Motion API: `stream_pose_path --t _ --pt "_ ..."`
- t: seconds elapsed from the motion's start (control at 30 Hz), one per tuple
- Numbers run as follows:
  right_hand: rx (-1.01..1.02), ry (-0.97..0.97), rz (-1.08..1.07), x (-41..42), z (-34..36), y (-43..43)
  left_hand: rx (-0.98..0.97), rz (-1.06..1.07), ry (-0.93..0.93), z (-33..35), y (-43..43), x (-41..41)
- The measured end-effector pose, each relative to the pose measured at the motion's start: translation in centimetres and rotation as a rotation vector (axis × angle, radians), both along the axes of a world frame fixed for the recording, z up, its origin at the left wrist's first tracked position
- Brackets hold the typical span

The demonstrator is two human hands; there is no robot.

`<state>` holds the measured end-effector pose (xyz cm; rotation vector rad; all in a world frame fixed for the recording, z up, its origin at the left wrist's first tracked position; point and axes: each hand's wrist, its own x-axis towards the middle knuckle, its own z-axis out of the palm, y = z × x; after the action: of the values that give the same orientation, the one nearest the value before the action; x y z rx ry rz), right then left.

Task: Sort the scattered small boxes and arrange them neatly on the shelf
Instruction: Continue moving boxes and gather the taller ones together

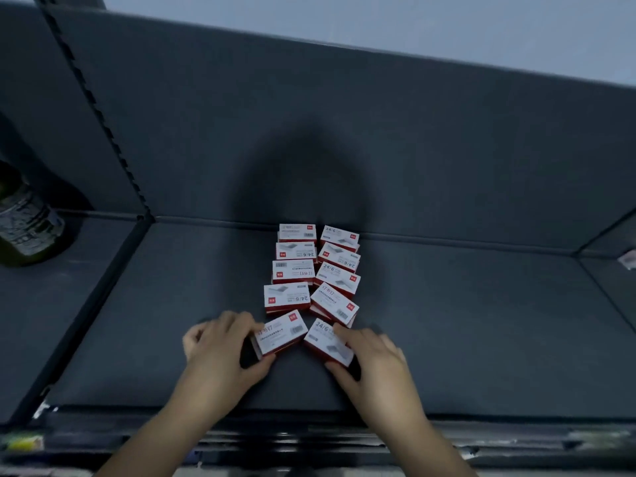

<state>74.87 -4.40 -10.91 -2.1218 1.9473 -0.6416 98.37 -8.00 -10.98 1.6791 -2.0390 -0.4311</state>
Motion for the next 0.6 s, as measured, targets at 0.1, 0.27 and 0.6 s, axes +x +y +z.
stream_pose_path --t 0.1,0.27,0.6 --pt "-0.028 0.06 -0.043 0.9 0.3 0.2 0.023 -0.037 0.002 -0.1 -0.2 0.2" --pt "0.018 0.13 -0.086 1.3 0.7 0.5 0.032 -0.083 0.008 -0.1 -1.2 0.5" --pt "0.12 0.021 -0.096 -0.7 3.5 1.6 0.041 -0.222 0.091 3.6 -2.0 1.6"
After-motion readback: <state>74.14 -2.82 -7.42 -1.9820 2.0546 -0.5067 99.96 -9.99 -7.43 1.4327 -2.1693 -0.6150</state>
